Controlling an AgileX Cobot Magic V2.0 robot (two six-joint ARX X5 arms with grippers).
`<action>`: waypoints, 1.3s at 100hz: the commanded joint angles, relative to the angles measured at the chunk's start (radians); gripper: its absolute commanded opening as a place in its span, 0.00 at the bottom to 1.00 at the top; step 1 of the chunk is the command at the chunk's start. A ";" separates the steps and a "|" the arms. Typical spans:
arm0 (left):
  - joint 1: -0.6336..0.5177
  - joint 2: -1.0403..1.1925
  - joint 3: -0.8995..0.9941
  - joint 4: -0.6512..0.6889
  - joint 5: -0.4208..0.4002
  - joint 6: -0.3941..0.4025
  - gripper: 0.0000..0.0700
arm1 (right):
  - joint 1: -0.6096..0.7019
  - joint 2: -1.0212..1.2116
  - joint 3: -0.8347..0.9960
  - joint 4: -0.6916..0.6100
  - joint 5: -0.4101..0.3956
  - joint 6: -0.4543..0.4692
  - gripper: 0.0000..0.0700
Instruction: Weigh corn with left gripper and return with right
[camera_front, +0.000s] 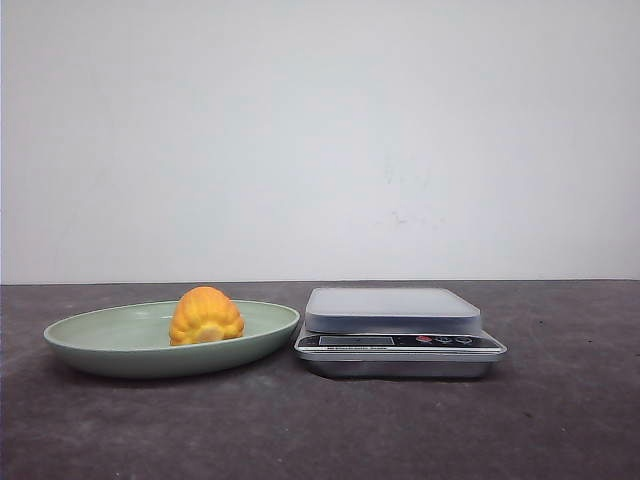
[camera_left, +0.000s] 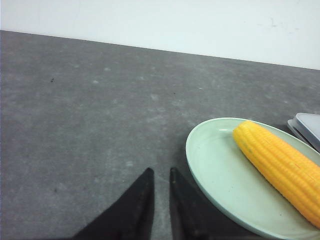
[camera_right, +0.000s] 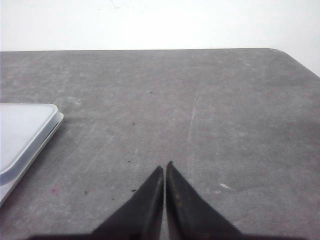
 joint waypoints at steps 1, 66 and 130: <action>0.002 -0.002 -0.018 -0.007 -0.004 0.016 0.02 | -0.001 -0.002 -0.003 0.011 0.000 -0.007 0.01; 0.002 -0.002 0.091 0.105 0.149 -0.705 0.02 | -0.001 -0.002 0.021 0.422 -0.280 0.489 0.01; 0.000 0.587 1.102 -0.364 0.248 -0.152 0.02 | -0.003 0.434 1.011 -0.336 -0.227 0.011 0.01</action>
